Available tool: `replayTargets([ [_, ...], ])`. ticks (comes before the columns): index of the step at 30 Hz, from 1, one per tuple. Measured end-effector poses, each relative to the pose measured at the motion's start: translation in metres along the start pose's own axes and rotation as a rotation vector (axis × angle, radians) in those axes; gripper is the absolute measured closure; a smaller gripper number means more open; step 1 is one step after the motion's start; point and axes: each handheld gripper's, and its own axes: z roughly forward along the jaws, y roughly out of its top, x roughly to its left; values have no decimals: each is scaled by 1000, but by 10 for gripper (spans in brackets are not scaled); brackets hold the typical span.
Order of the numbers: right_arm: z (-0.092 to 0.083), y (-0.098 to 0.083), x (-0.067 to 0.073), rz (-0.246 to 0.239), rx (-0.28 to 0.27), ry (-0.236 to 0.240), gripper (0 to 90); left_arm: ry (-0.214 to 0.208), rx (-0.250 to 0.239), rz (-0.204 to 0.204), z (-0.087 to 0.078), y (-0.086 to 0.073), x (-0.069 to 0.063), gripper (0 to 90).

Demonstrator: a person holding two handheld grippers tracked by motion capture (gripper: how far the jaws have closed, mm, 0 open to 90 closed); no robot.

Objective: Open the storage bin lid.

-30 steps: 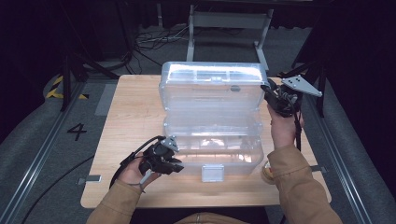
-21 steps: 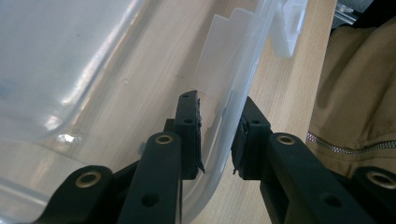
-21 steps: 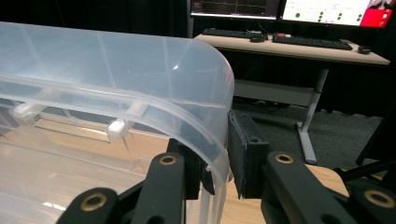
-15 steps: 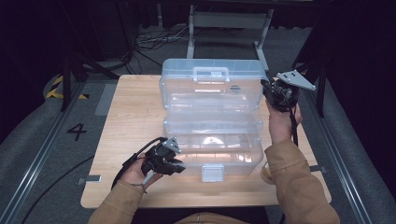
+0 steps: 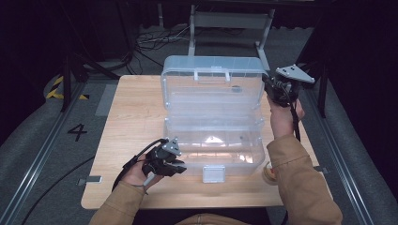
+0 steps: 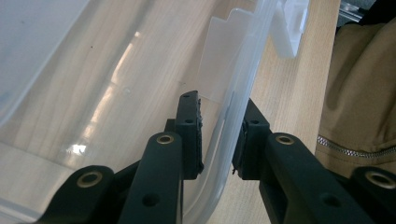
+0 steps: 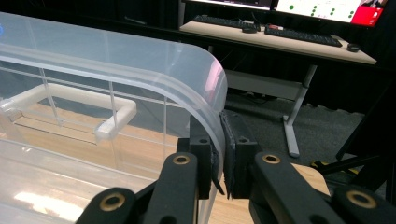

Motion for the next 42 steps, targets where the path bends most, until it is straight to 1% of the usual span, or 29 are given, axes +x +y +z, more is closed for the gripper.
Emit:
replayTargets([
  [5, 6, 3, 1, -24, 19, -12, 851, 7, -2, 1, 0, 0, -1, 750],
  [7, 9, 4, 0, -20, 24, -13, 851, 8, -3, 2, 0, 0, -1, 750],
  [8, 10, 4, 0, -19, 25, -11, 851, 17, -7, 10, 0, -1, -2, 749],
  [11, 13, 4, -1, -21, 25, -12, 853, 29, -9, 12, 1, -1, -3, 743],
  [16, 18, 3, -3, -18, 19, -9, 854, 36, -20, 18, 1, -1, -3, 741],
  [19, 21, 4, -4, -18, 24, -4, 854, 33, -22, 20, 1, -2, -3, 740],
  [25, 29, 8, -9, -22, 58, 16, 856, 33, -25, 18, 1, -2, -3, 738],
  [29, 34, 9, -11, -21, 69, 24, 856, 31, -31, 15, 1, -2, -3, 737],
  [33, 40, 11, -13, -14, 86, 31, 857, 32, -38, 22, 1, -3, -3, 737],
  [34, 44, 12, -14, -13, 97, 34, 858, 33, -44, 27, 1, -3, -3, 738],
  [36, 45, 12, -14, -12, 99, 34, 857, 33, -39, 22, 1, -3, -3, 738],
  [37, 50, 12, -15, -7, 105, 36, 858, 32, -38, 20, 1, -3, -3, 738],
  [38, 50, 12, -15, -7, 105, 36, 858, 32, -38, 20, 1, -3, -3, 738],
  [39, 54, 12, -16, -3, 107, 40, 858, 30, -39, 19, 1, -3, -3, 739],
  [42, 57, 11, -17, 1, 108, 44, 858, 26, -35, 16, 1, -2, -2, 739],
])
